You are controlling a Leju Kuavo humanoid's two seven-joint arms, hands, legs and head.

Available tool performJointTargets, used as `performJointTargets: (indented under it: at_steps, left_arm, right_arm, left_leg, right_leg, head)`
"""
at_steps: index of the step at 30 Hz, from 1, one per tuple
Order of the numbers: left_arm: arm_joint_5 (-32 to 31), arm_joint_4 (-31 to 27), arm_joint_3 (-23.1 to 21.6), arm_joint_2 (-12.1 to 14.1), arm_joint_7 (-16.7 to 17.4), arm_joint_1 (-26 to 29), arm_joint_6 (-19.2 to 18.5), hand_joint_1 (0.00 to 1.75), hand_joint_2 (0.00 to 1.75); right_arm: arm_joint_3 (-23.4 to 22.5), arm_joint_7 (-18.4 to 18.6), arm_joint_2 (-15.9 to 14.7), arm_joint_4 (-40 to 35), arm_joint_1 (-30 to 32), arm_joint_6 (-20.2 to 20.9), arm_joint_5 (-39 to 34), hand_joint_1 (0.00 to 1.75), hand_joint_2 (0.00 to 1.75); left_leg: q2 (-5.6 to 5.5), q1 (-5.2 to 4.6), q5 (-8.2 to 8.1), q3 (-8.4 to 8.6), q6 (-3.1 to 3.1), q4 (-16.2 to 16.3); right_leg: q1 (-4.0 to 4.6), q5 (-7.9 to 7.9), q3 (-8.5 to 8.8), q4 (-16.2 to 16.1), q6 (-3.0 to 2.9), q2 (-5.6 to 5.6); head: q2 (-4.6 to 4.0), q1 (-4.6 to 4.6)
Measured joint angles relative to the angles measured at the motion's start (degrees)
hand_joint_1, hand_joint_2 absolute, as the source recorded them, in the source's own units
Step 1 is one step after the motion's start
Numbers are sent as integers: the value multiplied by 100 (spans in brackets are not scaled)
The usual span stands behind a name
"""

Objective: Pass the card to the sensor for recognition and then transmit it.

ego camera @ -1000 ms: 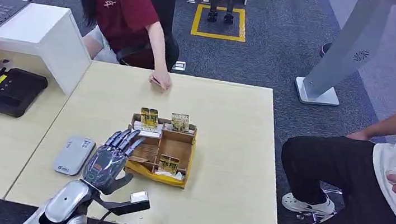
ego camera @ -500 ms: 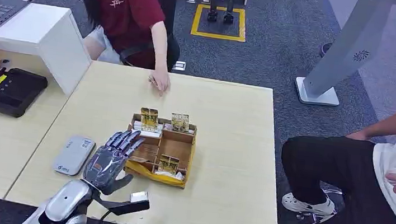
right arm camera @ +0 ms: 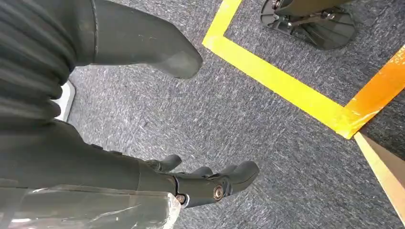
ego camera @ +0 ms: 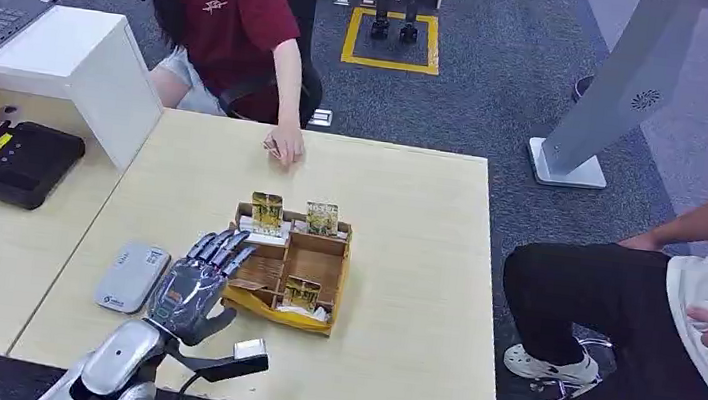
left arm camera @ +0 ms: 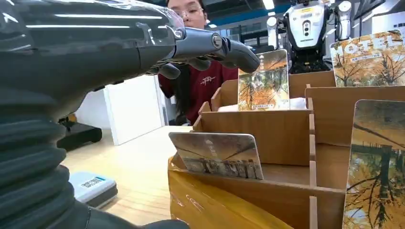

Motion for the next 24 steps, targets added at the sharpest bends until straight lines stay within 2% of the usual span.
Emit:
performJointTargets:
  at_steps: [5, 10, 14, 24]
  left_arm:
    - [24, 2, 0, 0, -15, -7, 9, 0, 175]
    - [297, 2, 7, 7, -269, -6, 175, 0, 175]
    - [607, 4, 78, 7, -376, -6, 90, 0, 175]
    - [509, 4, 109, 7, -262, -8, -31, 0, 175]
  right_arm:
    - [0, 0, -2, 0, 0, 0, 13, 0, 175]
    - [0, -4, -4, 0, -2, 7, 37, 0, 175]
    - [0, 0, -7, 0, -2, 7, 37, 0, 175]
    - [0, 4, -7, 0, -1, 0, 33, 0, 175]
  left_leg:
    - [0, 0, 0, 0, 0, 0]
    - [0, 0, 0, -2, 0, 0]
    - [0, 0, 0, -1, 0, 0]
    - [0, 0, 0, -1, 0, 0]
  right_leg:
    - [0, 0, 0, 0, 0, 0]
    - [0, 0, 0, 0, 0, -1]
    - [0, 0, 0, 0, 0, -1]
    - [0, 0, 0, 0, 0, 0]
  head:
    - [0, 0]
    - [0, 0]
    - [0, -2]
    - [0, 0]
